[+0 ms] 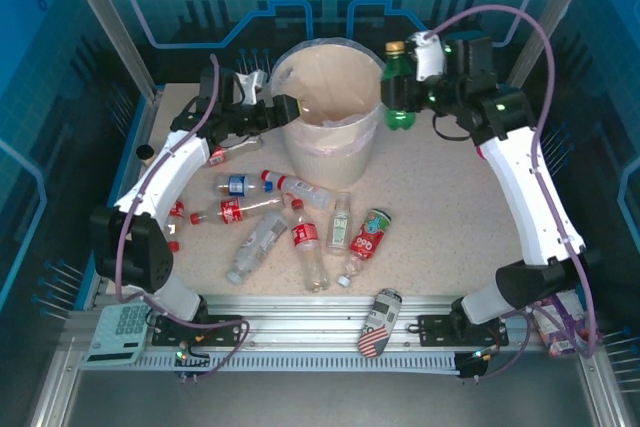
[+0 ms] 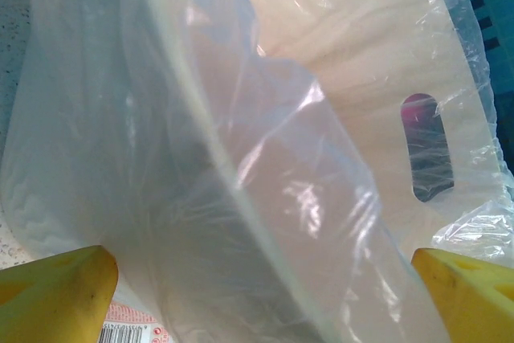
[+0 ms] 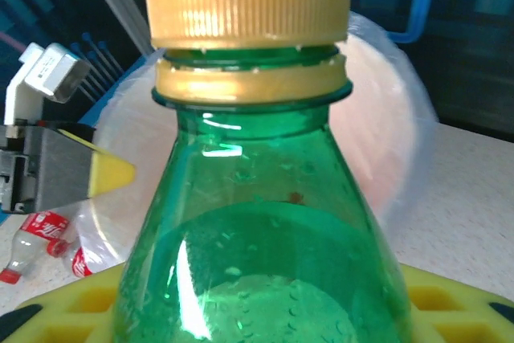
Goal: Put the plastic bottles in the bin
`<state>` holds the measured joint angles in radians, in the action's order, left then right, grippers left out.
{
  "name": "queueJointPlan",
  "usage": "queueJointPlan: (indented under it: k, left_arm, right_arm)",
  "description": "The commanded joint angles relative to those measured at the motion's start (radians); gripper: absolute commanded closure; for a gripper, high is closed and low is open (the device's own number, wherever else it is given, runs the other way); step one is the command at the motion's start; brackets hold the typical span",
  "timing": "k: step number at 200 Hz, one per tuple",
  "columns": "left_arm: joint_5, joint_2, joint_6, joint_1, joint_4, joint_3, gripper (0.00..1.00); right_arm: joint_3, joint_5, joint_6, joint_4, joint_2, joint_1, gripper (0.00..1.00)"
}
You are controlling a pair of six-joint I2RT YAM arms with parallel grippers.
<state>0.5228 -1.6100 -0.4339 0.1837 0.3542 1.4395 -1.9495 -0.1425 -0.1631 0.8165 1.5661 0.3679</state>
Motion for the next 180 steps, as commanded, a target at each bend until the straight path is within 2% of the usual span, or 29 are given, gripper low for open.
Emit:
queueJointPlan:
  k: [1,22,45,118,180]
  left_arm:
    - [-0.048,-0.058,0.072,0.025,0.153,-0.025,0.06]
    - [-0.054,-0.059,0.079,0.031,0.159,-0.024,0.06]
    - [-0.061,-0.057,0.087,0.032,0.166,-0.021,0.06]
    - [-0.053,-0.051,0.105,0.033,0.172,-0.016,0.05]
    - [-0.042,-0.057,0.11,0.034,0.175,-0.014,0.05]
  right_arm:
    - [-0.073,0.013,0.027,-0.073,0.063,0.052,0.61]
    - [-0.138,0.075,0.051,-0.075,0.127,0.094,0.61]
    - [-0.183,0.083,0.056,-0.083,0.187,0.111,0.61]
    - [-0.289,0.073,0.102,-0.001,0.401,0.114,0.61]
    - [-0.352,0.147,0.179,0.131,0.565,0.115,0.6]
